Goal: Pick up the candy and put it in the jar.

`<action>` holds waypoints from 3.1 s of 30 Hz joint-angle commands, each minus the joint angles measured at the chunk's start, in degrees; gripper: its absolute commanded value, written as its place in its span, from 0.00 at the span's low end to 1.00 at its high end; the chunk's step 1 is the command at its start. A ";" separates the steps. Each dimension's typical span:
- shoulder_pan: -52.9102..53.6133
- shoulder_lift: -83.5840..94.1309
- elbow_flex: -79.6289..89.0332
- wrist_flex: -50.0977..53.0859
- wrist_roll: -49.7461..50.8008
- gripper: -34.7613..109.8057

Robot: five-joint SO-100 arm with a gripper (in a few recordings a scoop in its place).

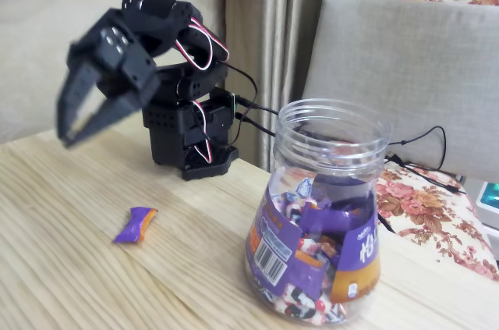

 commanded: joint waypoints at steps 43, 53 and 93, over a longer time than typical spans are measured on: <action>-18.28 -67.32 -31.46 31.64 45.09 0.60; -10.81 -64.60 -18.46 27.51 48.52 0.64; -9.76 -60.29 -1.32 7.91 53.35 0.24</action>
